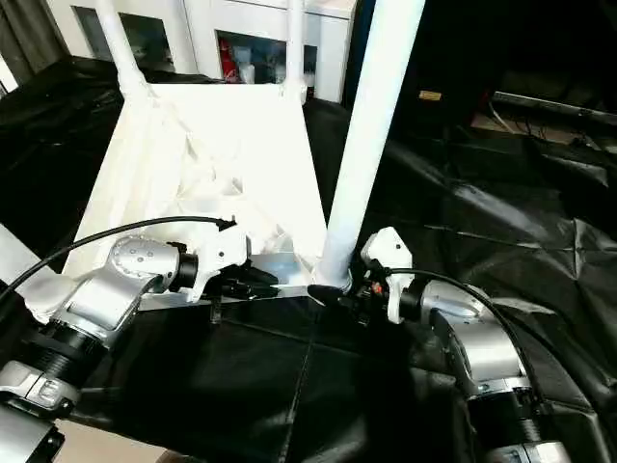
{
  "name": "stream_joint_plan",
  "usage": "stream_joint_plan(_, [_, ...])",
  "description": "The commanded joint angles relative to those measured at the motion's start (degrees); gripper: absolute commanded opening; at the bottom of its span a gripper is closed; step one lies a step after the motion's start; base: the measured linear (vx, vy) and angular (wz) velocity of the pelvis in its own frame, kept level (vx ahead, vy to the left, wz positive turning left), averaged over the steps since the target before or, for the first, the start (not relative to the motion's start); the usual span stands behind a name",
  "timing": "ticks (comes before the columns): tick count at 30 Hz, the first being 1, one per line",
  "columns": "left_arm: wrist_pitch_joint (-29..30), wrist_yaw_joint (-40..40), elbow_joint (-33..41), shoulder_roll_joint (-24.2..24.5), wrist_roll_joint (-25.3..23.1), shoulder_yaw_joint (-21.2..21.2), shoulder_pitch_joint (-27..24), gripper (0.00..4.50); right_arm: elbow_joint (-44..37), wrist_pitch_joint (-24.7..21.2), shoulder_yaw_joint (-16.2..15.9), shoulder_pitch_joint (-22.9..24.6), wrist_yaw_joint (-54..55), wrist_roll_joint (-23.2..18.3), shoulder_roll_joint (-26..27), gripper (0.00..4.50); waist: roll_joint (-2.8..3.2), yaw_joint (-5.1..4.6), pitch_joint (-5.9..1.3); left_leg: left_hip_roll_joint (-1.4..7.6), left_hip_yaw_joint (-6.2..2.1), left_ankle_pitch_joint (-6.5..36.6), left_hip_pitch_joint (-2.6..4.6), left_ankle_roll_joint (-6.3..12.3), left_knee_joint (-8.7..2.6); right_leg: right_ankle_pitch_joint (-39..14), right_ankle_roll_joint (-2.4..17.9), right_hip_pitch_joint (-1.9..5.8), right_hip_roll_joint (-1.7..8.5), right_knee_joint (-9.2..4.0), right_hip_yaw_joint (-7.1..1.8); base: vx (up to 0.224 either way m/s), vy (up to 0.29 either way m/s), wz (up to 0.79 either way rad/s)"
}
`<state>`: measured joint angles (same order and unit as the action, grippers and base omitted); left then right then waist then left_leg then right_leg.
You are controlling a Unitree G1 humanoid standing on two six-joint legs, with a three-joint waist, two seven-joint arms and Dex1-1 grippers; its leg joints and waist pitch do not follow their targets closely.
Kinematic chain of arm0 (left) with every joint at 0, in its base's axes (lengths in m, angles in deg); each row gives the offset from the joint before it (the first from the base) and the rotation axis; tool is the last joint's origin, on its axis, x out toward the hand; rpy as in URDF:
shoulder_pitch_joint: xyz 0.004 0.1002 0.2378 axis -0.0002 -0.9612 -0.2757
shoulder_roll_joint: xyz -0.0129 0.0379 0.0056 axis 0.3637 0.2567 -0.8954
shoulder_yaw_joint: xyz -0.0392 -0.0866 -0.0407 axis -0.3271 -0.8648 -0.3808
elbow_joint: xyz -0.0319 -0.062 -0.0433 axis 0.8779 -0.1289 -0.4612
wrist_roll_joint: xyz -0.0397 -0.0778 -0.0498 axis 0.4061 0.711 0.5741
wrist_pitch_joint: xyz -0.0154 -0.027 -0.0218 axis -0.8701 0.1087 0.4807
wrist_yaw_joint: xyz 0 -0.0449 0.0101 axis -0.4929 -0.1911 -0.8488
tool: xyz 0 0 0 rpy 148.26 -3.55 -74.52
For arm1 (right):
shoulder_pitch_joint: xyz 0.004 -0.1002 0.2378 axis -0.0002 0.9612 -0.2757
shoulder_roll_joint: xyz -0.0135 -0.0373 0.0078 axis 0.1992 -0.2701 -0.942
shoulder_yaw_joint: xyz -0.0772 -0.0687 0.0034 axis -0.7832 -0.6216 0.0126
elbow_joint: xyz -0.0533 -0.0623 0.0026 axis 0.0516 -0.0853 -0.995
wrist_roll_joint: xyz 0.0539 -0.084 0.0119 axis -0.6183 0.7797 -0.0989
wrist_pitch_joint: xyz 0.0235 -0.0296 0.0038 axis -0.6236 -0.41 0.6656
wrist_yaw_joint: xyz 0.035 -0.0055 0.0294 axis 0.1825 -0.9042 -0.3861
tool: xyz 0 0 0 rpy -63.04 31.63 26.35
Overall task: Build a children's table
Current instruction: Rotate leg to tighten
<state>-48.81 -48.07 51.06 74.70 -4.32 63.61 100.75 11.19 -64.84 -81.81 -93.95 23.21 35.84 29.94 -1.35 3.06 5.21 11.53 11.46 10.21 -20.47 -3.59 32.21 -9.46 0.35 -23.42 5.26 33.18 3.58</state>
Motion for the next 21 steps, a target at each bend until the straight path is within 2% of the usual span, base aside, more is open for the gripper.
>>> stream_joint_plan(1, [0.7,0.69,-3.47,0.54,-2.27,2.12,-1.37,0.74,-1.91,-0.33,-1.41,0.69,-1.7,-0.85,0.24,3.81,-0.15,-0.02,-3.71,1.78,-0.63,11.17,0.34,3.05,-3.4,-12.11,13.11,2.64,2.71,-3.21,-2.53,0.0,0.0,0.0])
stream_joint_plan(3, [0.62,-0.54,-3.9,0.53,-1.28,1.74,-0.88,0.74,-1.96,-0.33,-1.42,0.75,-1.87,-1.03,0.07,3.81,0.07,0.04,-3.69,1.63,-0.59,10.91,0.33,3.22,-3.33,-11.68,13.26,2.63,2.66,-3.2,-2.53,0.0,0.0,0.0])
stream_joint_plan(8, [0.88,-3.34,-4.95,0.91,-0.72,2.27,0.12,0.74,-2.04,-0.13,-1.55,1.07,-2.27,-0.97,-0.41,3.81,0.11,0.06,-3.74,1.7,-0.6,10.79,0.38,3.28,-3.32,-11.01,13.76,2.7,2.66,-3.12,-2.5,0.0,0.0,0.0])
stream_joint_plan(9, [0.81,-3.51,-5.29,0.93,-0.81,2.4,0.31,0.48,-2.05,-0.08,-1.58,1.11,-2.26,-0.91,-0.46,3.81,0.21,0.06,-3.75,1.68,-0.61,11.04,0.43,3.15,-3.32,-10.87,13.88,2.71,2.64,-3.11,-2.5,0.0,0.0,0.0])
stream_joint_plan(12, [1.29,-3.7,-6.56,0.93,-1.44,3.0,1.2,0.35,-1.92,0.07,-1.52,1.12,-1.85,-0.65,-0.5,3.81,0.38,0.12,-3.74,1.67,-0.65,10.94,0.41,3.15,-3.32,-10.43,14.1,2.77,2.68,-3.04,-2.48,0.0,0.0,0.0])
stream_joint_plan(13, [1.27,-3.71,-6.74,0.94,-1.53,3.08,1.35,0.35,-1.89,0.11,-1.47,1.09,-1.68,-0.59,-0.48,3.81,0.23,0.07,-3.76,1.66,-0.61,10.82,0.35,3.31,-3.28,-10.09,14.22,2.82,2.65,-3.02,-2.48,0.0,0.0,0.0])
stream_joint_plan(14, [1.27,-3.58,-7.05,0.87,-1.61,3.07,1.57,0.21,-1.83,0.07,-1.41,1.01,-1.53,-0.57,-0.45,3.81,0.19,0.05,-3.76,1.62,-0.61,10.78,0.31,3.39,-3.27,-10.13,14.21,2.86,2.64,-3.01,-2.46,0.0,0.0,0.0])
stream_joint_plan(15, [1.2,-3.57,-7.51,0.77,-1.71,3.02,1.85,0.08,-1.74,0.12,-1.46,0.91,-1.32,-0.37,-0.5,3.81,0.39,0.12,-3.82,1.61,-0.62,10.8,0.37,3.43,-3.25,-10.55,14.15,2.85,2.68,-3.05,-2.46,0.0,0.0,0.0])
stream_joint_plan(16, [1.14,-3.57,-7.86,0.73,-1.86,3.01,2.07,0.03,-1.62,0.2,-1.61,0.79,-1.21,-0.08,-0.65,3.81,0.26,0.07,-3.79,1.56,-0.59,10.82,0.32,3.49,-3.23,-10.89,14.04,2.85,2.66,-3.13,-2.46,0.0,0.0,0.0])
stream_joint_plan(21, [0.82,-3.93,-8.55,0.64,-1.6,2.89,2.39,0.01,-1.2,-0.22,-1.07,0.45,-1.14,-0.87,-0.62,3.81,0.39,0.2,-3.83,1.61,-0.64,11.17,0.31,3.35,-3.26,-12.23,13.62,2.82,2.7,-3.24,-2.42,0.0,0.0,0.0])
